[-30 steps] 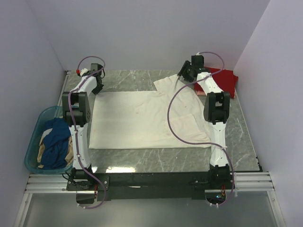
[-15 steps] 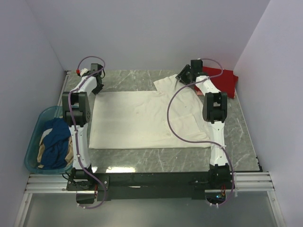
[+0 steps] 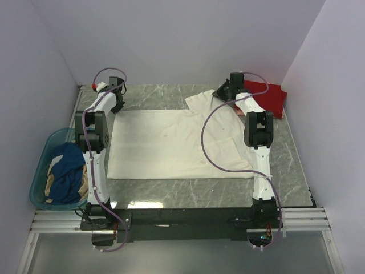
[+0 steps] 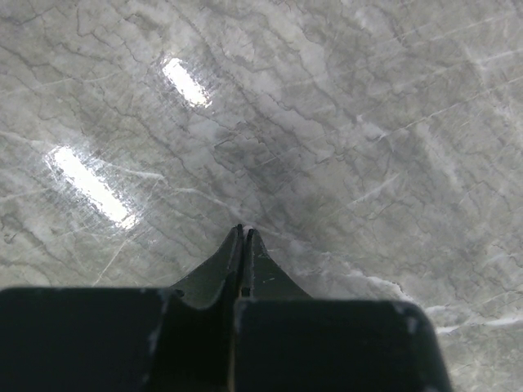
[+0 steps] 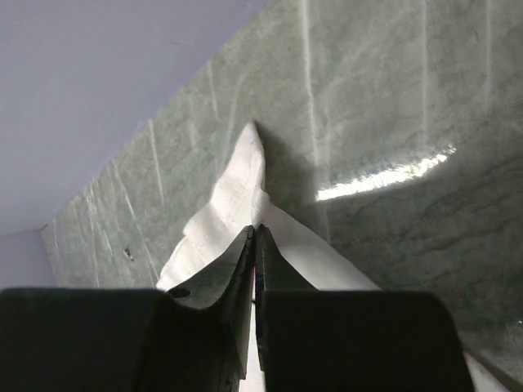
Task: Fold and stack the t-shirts
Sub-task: Fold the tshirt
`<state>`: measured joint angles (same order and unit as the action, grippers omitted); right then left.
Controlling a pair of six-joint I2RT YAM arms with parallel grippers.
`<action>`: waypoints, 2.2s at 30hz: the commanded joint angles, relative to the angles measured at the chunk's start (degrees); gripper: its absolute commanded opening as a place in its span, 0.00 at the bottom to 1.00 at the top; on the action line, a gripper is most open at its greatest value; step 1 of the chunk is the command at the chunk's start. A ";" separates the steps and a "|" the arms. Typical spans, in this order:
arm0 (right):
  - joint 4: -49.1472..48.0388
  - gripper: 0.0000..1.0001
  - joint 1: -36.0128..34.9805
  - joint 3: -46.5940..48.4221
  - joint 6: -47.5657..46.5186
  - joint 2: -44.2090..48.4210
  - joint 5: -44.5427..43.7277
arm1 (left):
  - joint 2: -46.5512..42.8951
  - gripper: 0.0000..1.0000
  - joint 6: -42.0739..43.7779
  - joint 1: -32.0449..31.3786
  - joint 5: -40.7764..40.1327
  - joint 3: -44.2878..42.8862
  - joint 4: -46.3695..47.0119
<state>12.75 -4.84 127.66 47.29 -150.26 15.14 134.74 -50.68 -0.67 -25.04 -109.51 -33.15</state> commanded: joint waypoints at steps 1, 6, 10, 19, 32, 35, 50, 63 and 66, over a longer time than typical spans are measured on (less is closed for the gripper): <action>-3.26 0.06 0.36 -2.32 0.44 2.85 0.16 | 0.00 0.01 0.05 0.49 2.27 2.20 -0.25; -2.56 0.00 0.80 -3.20 -2.11 5.85 -0.02 | -1.14 0.01 0.31 0.49 2.71 2.55 0.71; -2.64 0.00 1.15 -5.31 -4.22 9.88 -0.46 | -1.93 0.01 0.14 0.40 3.33 2.46 0.63; -3.00 0.00 1.85 -10.85 -7.73 16.39 -1.51 | -5.01 0.01 0.05 2.16 5.00 3.25 2.12; -3.00 0.00 2.38 -20.77 -11.34 24.39 -2.57 | -9.49 0.01 -0.04 2.60 6.40 5.98 2.82; -3.35 0.00 2.29 -23.85 -11.95 26.76 -2.74 | -10.72 0.01 0.05 2.69 6.58 6.94 2.91; -4.84 0.00 2.29 -42.83 -12.48 41.97 -5.55 | -20.12 0.00 -0.92 3.30 6.67 16.70 3.26; -4.23 0.00 2.20 -63.38 -12.05 58.22 -9.16 | -32.69 0.01 -2.67 3.48 7.28 33.65 5.28; -5.89 0.00 2.21 -69.62 -11.34 62.00 -8.37 | -35.15 0.01 -3.99 3.48 7.28 37.70 5.46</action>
<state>9.39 -3.05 62.85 35.55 -92.60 7.75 103.18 -52.95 2.31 -17.63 -74.63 -29.02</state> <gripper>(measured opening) 0.007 0.023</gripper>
